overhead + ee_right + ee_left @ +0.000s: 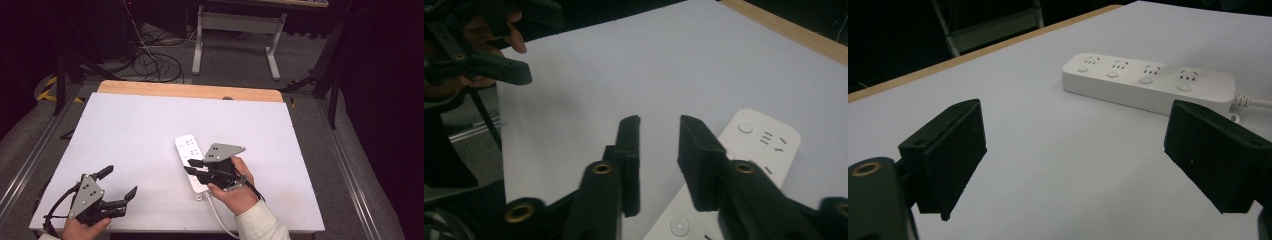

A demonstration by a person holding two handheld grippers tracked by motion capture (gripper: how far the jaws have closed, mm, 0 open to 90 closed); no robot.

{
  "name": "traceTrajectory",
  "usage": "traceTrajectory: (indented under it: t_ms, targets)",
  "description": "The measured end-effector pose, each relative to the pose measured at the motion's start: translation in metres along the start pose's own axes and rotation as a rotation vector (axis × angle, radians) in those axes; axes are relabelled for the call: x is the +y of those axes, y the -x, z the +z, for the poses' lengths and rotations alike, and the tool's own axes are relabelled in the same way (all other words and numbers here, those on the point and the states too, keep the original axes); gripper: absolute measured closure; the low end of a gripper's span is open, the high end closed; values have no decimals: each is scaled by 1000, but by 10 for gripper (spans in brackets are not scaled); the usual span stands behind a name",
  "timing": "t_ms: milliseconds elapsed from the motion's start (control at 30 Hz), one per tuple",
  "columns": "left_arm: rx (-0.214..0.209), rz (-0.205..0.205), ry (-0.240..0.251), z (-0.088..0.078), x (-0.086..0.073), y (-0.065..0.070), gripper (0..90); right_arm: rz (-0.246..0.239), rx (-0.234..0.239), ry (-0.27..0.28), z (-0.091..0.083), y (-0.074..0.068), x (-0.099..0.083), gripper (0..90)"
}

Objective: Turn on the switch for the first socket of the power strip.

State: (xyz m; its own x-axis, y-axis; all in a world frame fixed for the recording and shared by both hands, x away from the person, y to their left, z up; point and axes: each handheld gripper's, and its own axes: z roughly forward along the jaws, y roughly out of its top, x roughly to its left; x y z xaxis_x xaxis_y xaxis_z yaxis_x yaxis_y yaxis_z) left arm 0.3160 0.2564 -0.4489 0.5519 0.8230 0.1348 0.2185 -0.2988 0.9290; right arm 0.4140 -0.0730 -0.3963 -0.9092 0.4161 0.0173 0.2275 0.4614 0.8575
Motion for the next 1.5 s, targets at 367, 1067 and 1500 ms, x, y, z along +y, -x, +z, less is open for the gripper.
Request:
traceTrajectory:
  t_ms: [367,1067,1500]
  targets:
    - [-2,-5,3,0,0,1,103,7,-32,0,-4,2,-1,319]
    - [1,-1,4,-2,1,0,103,39,-40,121,-47,13,-9,110]
    - [3,-4,6,-2,1,-1,103,70,-106,156,-86,27,-51,63]
